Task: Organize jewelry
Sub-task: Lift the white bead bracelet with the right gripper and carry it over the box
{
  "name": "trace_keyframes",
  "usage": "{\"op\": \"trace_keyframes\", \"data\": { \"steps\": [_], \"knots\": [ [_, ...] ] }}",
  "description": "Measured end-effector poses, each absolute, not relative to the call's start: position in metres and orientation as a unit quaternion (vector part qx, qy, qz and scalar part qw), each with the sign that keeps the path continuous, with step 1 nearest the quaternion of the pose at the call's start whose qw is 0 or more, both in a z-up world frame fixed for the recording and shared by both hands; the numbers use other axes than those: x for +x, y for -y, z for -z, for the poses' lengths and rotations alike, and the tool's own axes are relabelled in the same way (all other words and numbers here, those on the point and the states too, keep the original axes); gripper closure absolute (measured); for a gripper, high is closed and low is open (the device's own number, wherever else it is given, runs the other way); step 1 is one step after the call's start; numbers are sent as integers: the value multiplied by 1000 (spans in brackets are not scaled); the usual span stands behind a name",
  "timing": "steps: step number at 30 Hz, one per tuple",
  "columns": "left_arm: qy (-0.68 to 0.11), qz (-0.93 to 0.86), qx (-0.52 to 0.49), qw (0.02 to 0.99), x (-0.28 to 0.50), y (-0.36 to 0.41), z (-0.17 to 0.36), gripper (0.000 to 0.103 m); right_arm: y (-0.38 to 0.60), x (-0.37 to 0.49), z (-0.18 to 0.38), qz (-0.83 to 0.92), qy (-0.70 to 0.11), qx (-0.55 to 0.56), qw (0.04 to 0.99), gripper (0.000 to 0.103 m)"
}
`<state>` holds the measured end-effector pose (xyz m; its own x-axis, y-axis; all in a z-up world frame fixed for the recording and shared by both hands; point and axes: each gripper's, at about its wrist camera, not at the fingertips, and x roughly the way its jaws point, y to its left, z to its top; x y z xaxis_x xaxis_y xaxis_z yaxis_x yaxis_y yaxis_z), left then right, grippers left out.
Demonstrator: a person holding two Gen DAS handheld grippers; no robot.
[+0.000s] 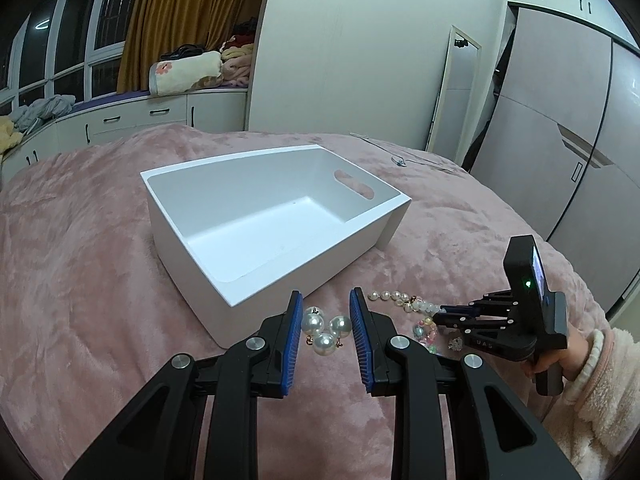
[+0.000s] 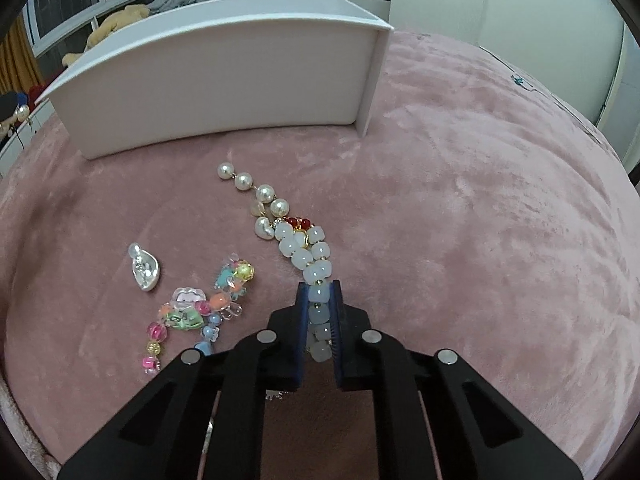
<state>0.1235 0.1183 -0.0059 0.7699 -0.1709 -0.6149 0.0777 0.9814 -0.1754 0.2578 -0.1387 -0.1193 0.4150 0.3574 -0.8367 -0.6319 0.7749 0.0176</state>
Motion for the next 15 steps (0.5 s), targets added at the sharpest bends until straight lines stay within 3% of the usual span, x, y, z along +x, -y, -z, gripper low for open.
{"op": "trace_keyframes", "data": {
  "steps": [15],
  "knots": [
    [-319, 70, -73, 942, 125, -122, -6, 74, 155, 271, 51, -295, -392, -109, 865, 92]
  ]
}}
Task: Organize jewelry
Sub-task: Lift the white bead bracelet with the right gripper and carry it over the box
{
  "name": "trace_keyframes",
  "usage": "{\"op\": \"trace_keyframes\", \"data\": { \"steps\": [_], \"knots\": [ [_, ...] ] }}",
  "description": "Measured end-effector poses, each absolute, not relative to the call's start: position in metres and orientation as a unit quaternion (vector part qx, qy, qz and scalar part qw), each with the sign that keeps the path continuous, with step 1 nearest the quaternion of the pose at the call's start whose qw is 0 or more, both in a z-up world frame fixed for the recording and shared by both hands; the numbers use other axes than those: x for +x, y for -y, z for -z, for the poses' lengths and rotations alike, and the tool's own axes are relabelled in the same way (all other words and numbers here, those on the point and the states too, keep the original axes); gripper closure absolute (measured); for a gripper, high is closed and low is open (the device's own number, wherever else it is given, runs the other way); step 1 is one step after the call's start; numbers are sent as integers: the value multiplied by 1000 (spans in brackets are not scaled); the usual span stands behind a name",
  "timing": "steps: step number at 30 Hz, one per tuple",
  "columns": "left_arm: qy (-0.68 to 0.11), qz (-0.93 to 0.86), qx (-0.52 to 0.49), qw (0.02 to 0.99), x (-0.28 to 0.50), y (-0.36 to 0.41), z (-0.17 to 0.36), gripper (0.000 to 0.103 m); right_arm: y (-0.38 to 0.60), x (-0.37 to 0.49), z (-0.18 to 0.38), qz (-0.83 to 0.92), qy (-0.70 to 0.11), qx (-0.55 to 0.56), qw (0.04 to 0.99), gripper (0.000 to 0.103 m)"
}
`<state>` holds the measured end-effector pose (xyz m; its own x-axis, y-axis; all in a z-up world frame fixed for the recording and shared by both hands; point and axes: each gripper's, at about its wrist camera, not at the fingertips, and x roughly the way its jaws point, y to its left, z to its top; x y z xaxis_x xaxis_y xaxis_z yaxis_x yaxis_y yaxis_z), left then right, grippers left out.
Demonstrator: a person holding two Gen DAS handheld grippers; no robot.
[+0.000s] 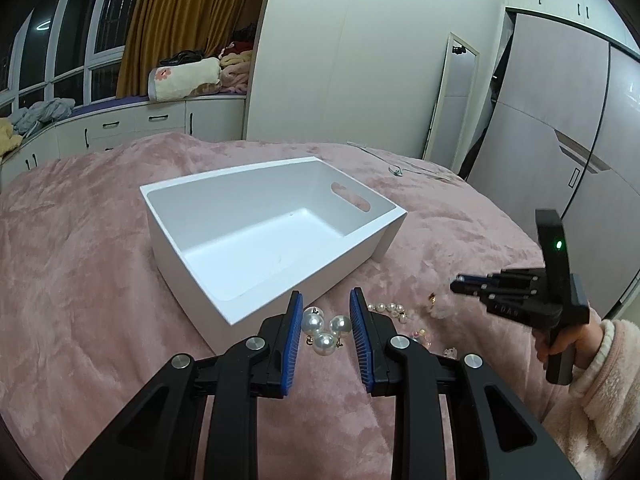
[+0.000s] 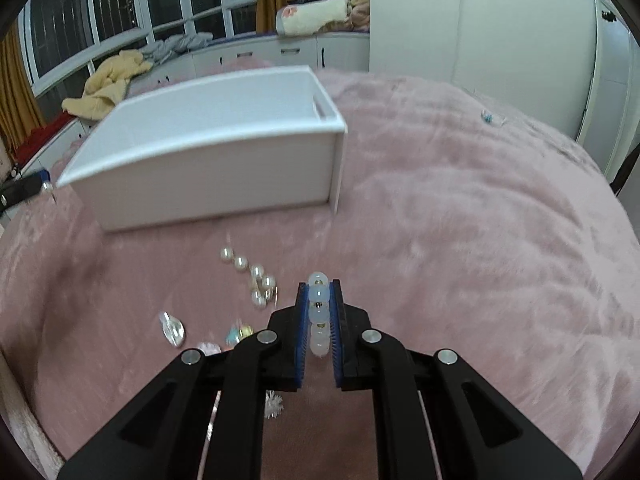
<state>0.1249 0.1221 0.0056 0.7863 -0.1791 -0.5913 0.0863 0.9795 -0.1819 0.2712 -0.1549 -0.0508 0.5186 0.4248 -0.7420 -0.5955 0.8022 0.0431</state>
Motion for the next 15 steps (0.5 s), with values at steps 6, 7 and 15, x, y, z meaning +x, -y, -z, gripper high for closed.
{"op": "trace_keyframes", "data": {
  "steps": [6, 7, 15],
  "knots": [
    [-313, 74, -71, 944, 133, -123, -19, 74, 144, 280, 9, -313, -351, -92, 878, 92],
    [-310, 75, -72, 945, 136, -124, -22, 74, 139, 282, -2, -319, -341, -88, 880, 92],
    [-312, 62, -57, 946, 171, -137, -44, 74, 86, 306, -65, -364, -282, -85, 884, 92]
  ]
}}
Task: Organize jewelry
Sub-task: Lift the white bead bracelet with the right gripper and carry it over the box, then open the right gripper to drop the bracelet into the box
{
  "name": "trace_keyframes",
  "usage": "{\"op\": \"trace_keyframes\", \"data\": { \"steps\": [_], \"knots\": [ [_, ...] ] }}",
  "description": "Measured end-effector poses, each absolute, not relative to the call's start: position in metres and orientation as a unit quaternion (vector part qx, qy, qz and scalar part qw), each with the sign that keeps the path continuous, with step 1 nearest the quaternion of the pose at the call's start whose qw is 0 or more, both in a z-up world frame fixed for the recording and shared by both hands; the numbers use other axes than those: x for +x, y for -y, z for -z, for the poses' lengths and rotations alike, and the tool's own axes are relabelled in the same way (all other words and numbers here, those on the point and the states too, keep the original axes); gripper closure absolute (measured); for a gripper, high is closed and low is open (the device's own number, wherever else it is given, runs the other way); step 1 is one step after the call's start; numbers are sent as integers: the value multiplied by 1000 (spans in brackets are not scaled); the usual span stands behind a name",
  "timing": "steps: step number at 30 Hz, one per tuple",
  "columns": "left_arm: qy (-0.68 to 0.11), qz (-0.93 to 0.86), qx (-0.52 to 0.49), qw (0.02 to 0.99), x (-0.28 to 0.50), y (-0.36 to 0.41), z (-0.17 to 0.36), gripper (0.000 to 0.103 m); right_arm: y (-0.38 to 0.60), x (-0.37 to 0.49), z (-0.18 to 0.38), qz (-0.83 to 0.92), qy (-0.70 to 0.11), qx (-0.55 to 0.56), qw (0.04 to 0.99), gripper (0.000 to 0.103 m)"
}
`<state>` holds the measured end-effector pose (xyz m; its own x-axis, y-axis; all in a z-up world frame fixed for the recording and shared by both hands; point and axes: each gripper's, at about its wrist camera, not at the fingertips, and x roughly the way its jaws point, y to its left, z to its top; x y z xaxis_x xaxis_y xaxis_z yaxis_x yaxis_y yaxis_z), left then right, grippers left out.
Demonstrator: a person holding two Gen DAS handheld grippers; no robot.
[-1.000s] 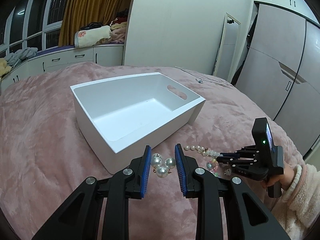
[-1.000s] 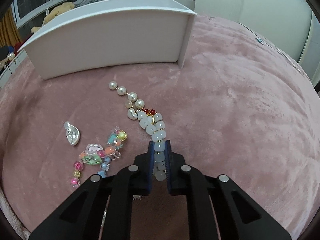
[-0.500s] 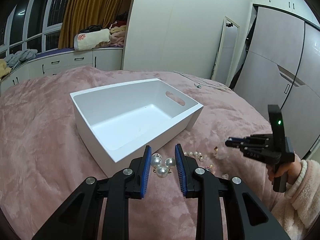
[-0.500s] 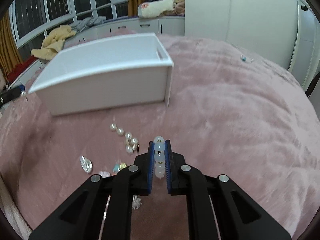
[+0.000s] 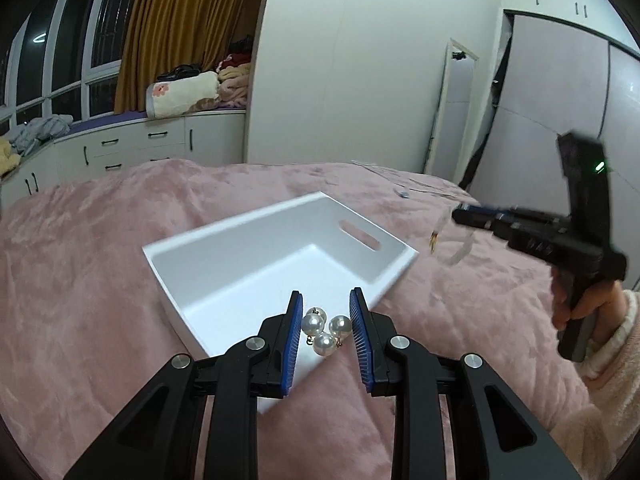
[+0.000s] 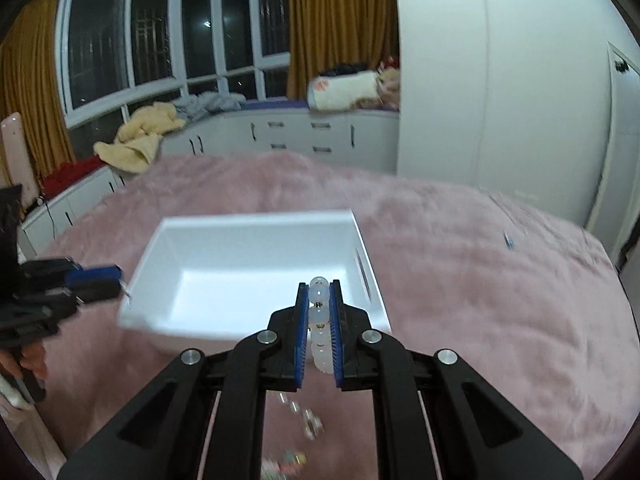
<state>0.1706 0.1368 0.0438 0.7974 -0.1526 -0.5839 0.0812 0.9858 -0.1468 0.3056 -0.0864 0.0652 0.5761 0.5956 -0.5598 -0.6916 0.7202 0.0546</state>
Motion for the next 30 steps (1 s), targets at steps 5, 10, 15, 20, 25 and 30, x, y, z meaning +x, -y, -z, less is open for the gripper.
{"op": "trace_keyframes", "data": {
  "steps": [5, 10, 15, 20, 25, 30],
  "knots": [
    [-351, 35, -36, 935, 216, -152, -41, 74, 42, 326, -71, -388, -286, -98, 871, 92],
    [-417, -8, -41, 908, 259, -173, -13, 74, -7, 352, -43, -401, -331, -123, 845, 92],
    [-441, -20, -23, 897, 281, -178, 5, 74, -37, 374, -1, -400, -387, -141, 819, 92],
    [-443, -27, -16, 896, 291, -179, 13, 72, -44, 382, 20, -396, -415, -119, 810, 90],
    [-426, -36, 1, 904, 288, -173, 8, 54, -33, 380, 10, -386, -401, -101, 824, 60],
    [-386, -36, 34, 921, 271, -158, -10, 34, -8, 373, -18, -381, -367, -80, 845, 43]
  ]
}}
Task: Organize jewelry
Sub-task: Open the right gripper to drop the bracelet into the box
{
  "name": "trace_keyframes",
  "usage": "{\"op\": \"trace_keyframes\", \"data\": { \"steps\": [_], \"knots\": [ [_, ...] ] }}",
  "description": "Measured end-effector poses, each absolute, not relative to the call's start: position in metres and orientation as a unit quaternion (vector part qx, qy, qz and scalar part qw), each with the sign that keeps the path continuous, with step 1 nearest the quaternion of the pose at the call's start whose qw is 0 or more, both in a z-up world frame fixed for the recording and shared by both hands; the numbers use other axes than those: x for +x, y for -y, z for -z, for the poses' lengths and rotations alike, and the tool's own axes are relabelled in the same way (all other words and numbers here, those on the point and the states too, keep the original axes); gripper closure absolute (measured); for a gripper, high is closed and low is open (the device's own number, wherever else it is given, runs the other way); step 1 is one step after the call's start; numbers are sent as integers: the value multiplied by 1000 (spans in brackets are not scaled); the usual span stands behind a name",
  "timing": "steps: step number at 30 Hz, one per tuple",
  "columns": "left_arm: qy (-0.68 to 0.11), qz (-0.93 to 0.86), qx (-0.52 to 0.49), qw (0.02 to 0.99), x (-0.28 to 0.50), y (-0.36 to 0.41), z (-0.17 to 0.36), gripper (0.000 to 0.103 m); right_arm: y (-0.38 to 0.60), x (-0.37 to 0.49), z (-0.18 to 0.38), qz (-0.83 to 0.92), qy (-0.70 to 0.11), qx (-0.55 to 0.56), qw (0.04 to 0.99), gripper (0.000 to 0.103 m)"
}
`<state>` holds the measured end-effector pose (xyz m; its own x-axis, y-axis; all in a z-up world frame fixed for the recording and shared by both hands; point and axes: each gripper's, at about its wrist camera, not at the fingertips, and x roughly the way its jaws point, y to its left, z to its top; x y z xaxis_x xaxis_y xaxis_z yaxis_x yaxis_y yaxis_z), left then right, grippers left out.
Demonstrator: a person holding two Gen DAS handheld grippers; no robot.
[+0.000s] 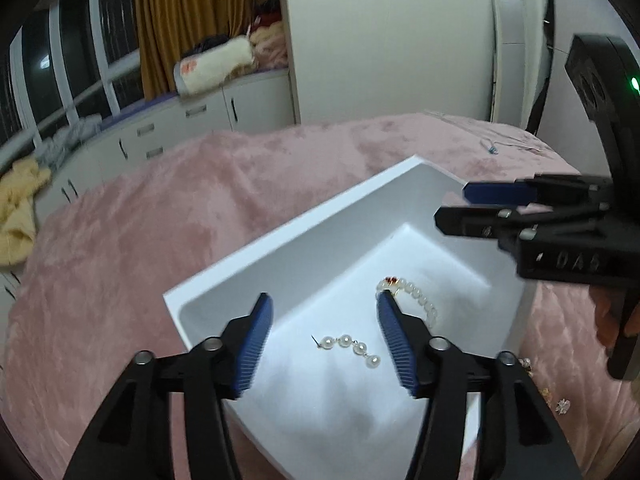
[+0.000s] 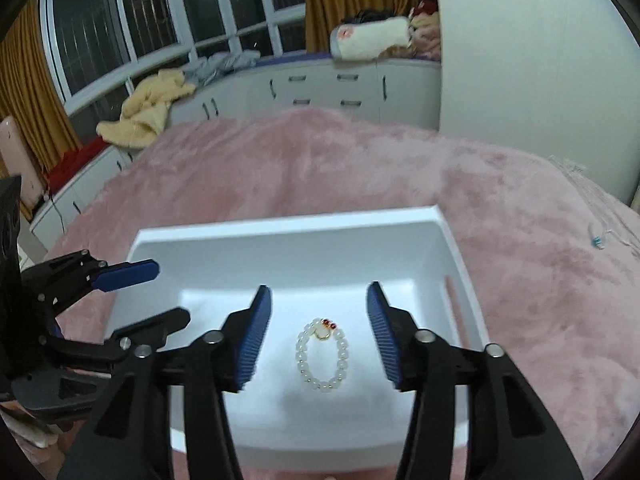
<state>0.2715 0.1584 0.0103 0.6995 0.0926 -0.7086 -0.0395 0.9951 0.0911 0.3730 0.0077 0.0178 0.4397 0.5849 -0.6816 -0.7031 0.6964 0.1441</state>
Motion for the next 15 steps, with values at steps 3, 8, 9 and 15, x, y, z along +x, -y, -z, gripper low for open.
{"op": "trace_keyframes", "data": {
  "steps": [3, 8, 9, 15],
  "knots": [
    [-355, -41, 63, 932, 256, -147, -27, 16, 17, 357, -42, -374, -333, -84, 861, 28],
    [-319, -40, 75, 944, 221, -135, -54, 10, 64, 329, -70, -365, -297, -96, 877, 22],
    [-310, -35, 68, 948, 211, -133, -61, 10, 75, 322, -74, -362, -289, -96, 881, 22],
    [-276, -19, 52, 960, 163, -115, -82, 5, 126, 283, -79, -351, -270, -112, 890, 19]
  ]
}}
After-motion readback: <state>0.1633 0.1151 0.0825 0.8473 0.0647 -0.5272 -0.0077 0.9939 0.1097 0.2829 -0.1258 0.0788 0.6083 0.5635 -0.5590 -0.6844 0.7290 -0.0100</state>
